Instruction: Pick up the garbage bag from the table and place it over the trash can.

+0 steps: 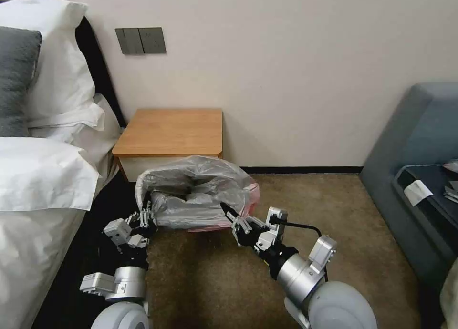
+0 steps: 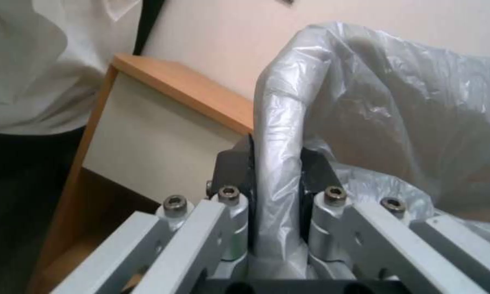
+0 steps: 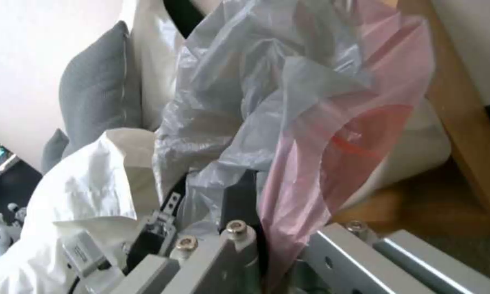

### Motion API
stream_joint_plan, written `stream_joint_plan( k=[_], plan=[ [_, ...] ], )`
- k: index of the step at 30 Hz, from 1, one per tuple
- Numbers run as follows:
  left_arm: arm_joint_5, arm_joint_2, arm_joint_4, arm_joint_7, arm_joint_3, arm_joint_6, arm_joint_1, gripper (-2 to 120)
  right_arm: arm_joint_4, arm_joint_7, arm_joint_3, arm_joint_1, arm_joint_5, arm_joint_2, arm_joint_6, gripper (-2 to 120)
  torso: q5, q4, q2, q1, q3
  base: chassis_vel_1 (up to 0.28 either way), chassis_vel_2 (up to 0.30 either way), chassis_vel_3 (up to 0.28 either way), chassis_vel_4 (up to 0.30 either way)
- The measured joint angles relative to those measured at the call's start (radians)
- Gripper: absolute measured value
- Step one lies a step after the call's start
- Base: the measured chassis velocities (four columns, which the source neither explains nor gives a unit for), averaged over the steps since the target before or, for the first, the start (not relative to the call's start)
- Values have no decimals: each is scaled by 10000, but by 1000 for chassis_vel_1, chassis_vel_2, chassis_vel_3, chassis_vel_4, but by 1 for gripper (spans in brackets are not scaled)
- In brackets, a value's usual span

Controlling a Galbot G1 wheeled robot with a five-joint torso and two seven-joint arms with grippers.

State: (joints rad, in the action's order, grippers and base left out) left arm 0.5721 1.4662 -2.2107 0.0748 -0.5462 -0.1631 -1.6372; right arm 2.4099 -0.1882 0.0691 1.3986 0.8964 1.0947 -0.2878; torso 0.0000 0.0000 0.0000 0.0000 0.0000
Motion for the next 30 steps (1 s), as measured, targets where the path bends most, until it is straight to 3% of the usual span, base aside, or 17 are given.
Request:
stream_joint_plan(
  k=[15,20,30],
  plan=[
    [1164,-19,-490,868,-122,780,58,9,-32,288,234,360,-337,-109,125,0,0,0,0,0,0,0,0,0,0],
    [1720,-54,-954,1219,-106,1462,-53,9,-366,438,505,215,-493,-108,268,0,0,0,0,0,0,0,0,0,0],
    [2573,-106,-1647,1308,-160,2847,-231,9,-1098,805,1014,41,-984,-293,511,0,-1,0,0,0,0,0,0,0,0]
  ],
)
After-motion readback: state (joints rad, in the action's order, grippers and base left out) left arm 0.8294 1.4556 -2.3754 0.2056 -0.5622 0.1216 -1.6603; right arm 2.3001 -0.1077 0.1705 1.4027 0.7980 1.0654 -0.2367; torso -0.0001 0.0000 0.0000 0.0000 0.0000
